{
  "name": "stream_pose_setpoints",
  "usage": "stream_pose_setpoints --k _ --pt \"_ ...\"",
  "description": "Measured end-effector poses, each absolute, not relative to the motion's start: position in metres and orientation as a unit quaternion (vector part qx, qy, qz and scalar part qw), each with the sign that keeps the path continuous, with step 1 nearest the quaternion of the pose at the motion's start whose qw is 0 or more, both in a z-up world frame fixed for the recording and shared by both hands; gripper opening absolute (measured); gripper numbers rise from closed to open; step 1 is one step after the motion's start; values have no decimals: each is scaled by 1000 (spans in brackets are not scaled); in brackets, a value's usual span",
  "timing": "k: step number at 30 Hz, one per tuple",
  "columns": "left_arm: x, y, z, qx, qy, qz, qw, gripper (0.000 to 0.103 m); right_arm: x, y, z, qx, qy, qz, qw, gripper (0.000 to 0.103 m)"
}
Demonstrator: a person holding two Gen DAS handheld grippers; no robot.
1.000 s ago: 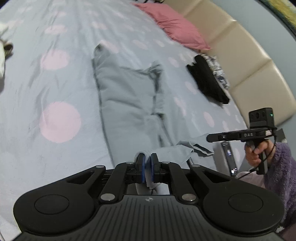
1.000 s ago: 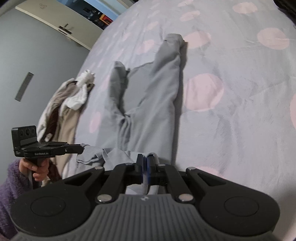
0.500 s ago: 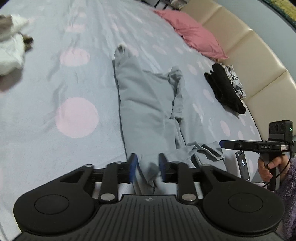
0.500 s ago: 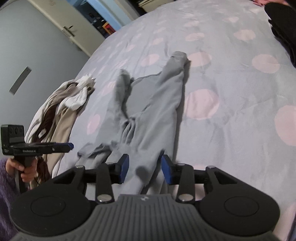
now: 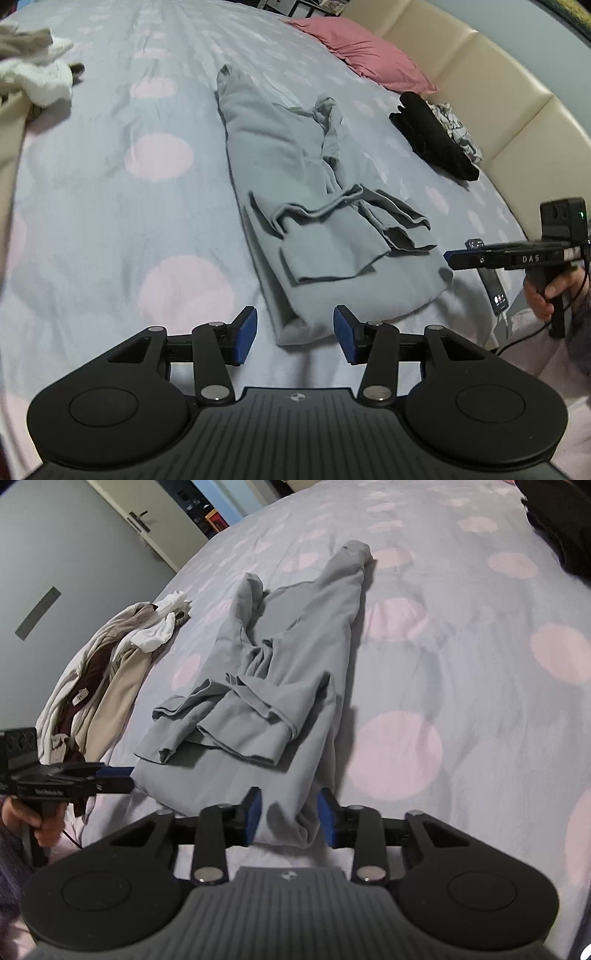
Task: Fold clothes
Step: 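Lower the shirt end onto the bundle and open the left gripper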
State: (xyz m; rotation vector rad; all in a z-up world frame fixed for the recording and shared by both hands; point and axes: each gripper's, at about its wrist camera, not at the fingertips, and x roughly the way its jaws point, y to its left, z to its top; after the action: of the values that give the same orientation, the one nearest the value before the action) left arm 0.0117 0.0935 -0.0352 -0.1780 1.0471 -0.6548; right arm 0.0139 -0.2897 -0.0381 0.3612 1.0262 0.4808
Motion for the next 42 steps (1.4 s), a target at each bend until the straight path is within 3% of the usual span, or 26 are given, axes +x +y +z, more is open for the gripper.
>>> stream_pose_setpoints --k 2,4,9,14,15,16,17,18,21,22,27,30,32,36,42 --pt "11 87 -42 -91 490 -308 810 41 14 -286 -45 168 494 222 824 15" --pt "13 81 -49 -94 503 -304 804 20 14 -285 -52 169 500 215 822 13" --pt "19 74 -60 -99 545 -280 784 9 16 -287 -62 177 509 204 818 12" --pt "21 76 -64 -110 556 -267 779 10 11 -287 -55 177 505 204 820 19" --pt "20 75 -63 -109 555 -266 781 12 11 -288 -54 182 506 204 819 37" --pt "19 75 -62 -108 554 -264 782 12 10 -290 -55 189 508 204 815 48" --pt "17 75 -59 -109 552 -262 784 14 10 -291 -56 196 510 204 812 46" --pt "15 75 -56 -108 550 -260 786 18 9 -293 -58 202 513 204 809 46" --pt "11 78 -52 -106 545 -247 794 50 10 -291 -65 210 519 206 802 45" --pt "11 79 -54 -109 547 -244 793 50 11 -290 -67 216 519 208 801 45" --pt "16 78 -65 -136 549 -247 787 50 19 -288 -79 251 518 214 789 43" --pt "20 74 -72 -156 545 -257 783 49 22 -287 -81 261 520 216 784 34" --pt "25 70 -74 -160 542 -258 783 45 23 -287 -79 266 520 220 781 28" --pt "27 66 -67 -146 539 -262 787 22 22 -288 -62 269 516 230 780 24" --pt "26 79 -40 -175 532 -270 783 18 12 -290 -37 268 533 250 763 23"
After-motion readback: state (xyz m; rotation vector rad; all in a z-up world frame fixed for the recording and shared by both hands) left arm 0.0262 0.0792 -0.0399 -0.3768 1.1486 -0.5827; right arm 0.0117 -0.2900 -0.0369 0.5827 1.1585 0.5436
